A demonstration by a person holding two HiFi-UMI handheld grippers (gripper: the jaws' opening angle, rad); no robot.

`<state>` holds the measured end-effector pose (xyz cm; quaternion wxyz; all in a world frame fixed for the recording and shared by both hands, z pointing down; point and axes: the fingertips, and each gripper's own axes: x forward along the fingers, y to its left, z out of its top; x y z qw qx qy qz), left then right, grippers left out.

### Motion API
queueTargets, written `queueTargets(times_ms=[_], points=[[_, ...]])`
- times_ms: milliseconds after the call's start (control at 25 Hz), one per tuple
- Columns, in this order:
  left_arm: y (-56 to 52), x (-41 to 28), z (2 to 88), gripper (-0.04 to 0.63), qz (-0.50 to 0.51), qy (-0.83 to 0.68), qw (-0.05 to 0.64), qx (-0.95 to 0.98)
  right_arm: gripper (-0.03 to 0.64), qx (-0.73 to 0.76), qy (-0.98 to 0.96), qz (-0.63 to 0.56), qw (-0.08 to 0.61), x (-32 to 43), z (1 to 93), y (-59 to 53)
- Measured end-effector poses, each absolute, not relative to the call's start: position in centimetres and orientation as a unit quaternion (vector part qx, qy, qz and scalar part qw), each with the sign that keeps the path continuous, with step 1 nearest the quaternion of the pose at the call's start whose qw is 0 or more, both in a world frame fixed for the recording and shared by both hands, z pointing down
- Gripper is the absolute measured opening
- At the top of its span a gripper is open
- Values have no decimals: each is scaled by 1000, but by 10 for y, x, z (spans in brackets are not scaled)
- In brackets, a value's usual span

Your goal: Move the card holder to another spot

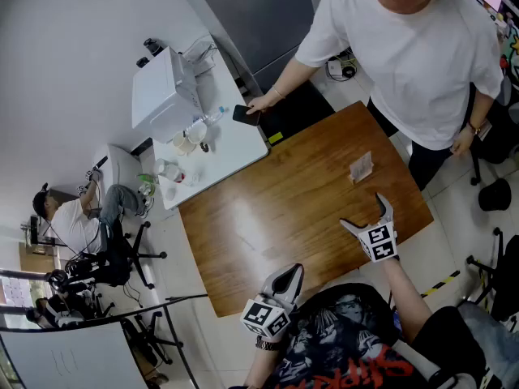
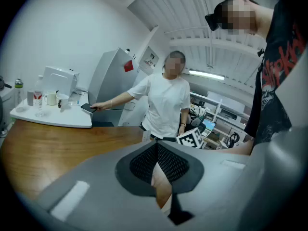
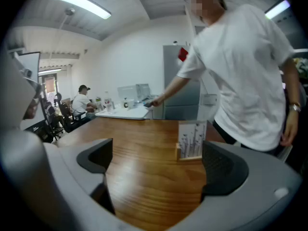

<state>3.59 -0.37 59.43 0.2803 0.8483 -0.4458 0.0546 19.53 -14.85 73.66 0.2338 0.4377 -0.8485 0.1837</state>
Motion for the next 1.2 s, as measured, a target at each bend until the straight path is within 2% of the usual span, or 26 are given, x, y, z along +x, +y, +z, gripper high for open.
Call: queueTargets(times_ms=[80, 240, 440, 640, 840, 1200], points=[[-7, 43, 598, 0, 66, -453, 293, 840, 580, 460, -828, 197, 251, 224, 774, -183], [-11, 55, 611, 0, 87, -466, 303, 827, 581, 469, -810, 211, 280, 251, 823, -247], [-7, 55, 620, 0, 98, -504, 316, 798, 582, 461, -796, 247, 303, 241, 870, -297], [-4, 51, 623, 0, 97, -527, 333, 776, 569, 466, -790, 217, 335, 238, 887, -309], [-5, 38, 629, 0, 78, -528, 332, 777, 565, 483, -799, 199, 297, 233, 852, -271], [-59, 19, 627, 0, 32, -476, 314, 821, 565, 538, -805, 149, 202, 237, 689, -199]])
